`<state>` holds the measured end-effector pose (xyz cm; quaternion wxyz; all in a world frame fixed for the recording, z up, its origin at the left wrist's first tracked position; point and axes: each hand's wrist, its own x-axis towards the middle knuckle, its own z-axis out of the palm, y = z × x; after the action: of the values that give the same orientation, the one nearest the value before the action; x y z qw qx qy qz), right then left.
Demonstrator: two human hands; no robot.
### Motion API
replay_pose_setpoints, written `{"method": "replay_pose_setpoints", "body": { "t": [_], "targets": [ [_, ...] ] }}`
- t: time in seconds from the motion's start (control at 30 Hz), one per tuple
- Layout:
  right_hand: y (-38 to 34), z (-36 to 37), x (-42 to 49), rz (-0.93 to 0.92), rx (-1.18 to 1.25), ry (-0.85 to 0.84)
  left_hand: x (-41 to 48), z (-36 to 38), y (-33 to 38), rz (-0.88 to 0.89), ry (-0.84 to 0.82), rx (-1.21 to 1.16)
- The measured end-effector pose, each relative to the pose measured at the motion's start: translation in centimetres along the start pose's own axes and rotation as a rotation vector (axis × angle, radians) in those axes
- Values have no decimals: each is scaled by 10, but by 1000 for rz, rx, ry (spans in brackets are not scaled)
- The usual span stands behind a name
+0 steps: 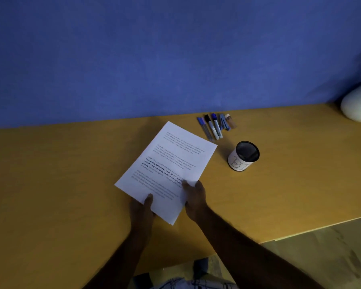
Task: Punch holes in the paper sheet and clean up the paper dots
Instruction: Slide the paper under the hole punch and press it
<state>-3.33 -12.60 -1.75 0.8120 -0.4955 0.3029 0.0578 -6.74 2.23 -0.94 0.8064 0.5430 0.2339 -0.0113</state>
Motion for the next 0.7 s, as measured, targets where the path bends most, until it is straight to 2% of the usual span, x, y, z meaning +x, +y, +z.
{"method": "replay_pose_setpoints", "body": {
  "t": [0.17,0.27,0.4,0.5,0.63,0.7],
  "targets": [
    [-19,-12,-3,33,-60,2,18,-10,-2,-19,26,188],
    [-35,-31,8,31,-37,10,25,-22,5,15,-65,284],
    [-64,-64,31,54,-4,110,40,-42,20,-20,-144,378],
    [-87,-83,42,80,-245,73,51,-50,33,-60,-213,433],
    [-102,-83,53,166,-477,-167,55,-45,52,-134,-315,405],
    [-100,-77,62,134,-616,-154,57,-38,55,-149,-341,408]
  ]
}}
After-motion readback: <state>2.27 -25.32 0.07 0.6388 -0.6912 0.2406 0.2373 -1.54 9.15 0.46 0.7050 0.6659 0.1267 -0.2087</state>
